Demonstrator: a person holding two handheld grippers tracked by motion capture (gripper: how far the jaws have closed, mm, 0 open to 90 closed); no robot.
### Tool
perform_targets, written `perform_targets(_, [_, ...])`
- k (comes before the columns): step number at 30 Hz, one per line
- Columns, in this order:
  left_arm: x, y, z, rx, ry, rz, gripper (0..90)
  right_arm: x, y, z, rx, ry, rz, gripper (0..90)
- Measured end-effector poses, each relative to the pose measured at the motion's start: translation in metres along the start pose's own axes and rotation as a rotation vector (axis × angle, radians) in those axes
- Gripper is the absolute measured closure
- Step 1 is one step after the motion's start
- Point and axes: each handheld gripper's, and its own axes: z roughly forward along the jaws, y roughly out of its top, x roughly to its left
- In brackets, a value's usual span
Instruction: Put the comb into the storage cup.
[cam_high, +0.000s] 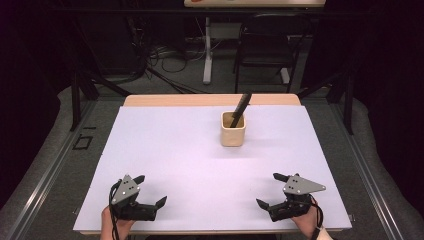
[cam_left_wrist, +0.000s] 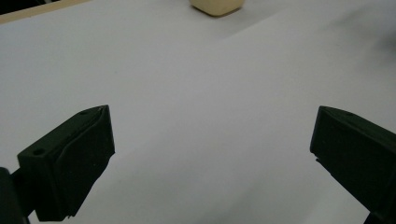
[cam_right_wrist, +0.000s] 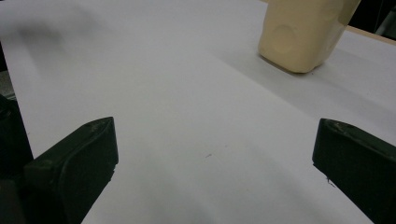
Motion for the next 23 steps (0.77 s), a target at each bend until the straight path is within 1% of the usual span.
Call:
perform_targets(3, [0.001, -0.003, -0.003, -0.004, 0.018, 0.000, 0.0, 0.000, 0.000, 0.000, 0.001, 0.000, 0.000, 0.0])
perform_targets(6, [0.003, -0.006, -0.005, 0.000, 0.027, -0.007, 0.0, 0.000, 0.000, 0.000, -0.001, -0.002, -0.001, 0.0])
perform_targets(9, [0.004, -0.009, -0.006, 0.008, 0.033, 0.001, 0.0, 0.000, 0.000, 0.000, -0.002, -0.004, -0.001, 0.0])
perform_targets(11, [0.004, -0.010, -0.006, 0.008, 0.032, -0.005, 0.0, 0.000, 0.000, 0.000, -0.002, -0.004, 0.000, 0.0])
perform_targets(13, [0.005, -0.012, -0.006, 0.009, 0.040, 0.000, 0.0, 0.000, 0.000, 0.000, -0.002, -0.004, -0.001, 0.0])
perform_targets(16, [0.007, -0.014, -0.005, 0.014, 0.041, -0.003, 0.0, 0.000, 0.000, 0.000, 0.000, -0.002, 0.001, 0.0])
perform_targets(20, [0.010, -0.014, -0.005, 0.004, 0.048, -0.016, 0.0, 0.000, 0.000, 0.000, 0.003, 0.000, -0.007, 0.0])
perform_targets(23, [0.011, -0.015, -0.004, 0.018, 0.038, -0.024, 0.0, 0.001, 0.000, 0.000, -0.002, 0.002, -0.010, 0.0])
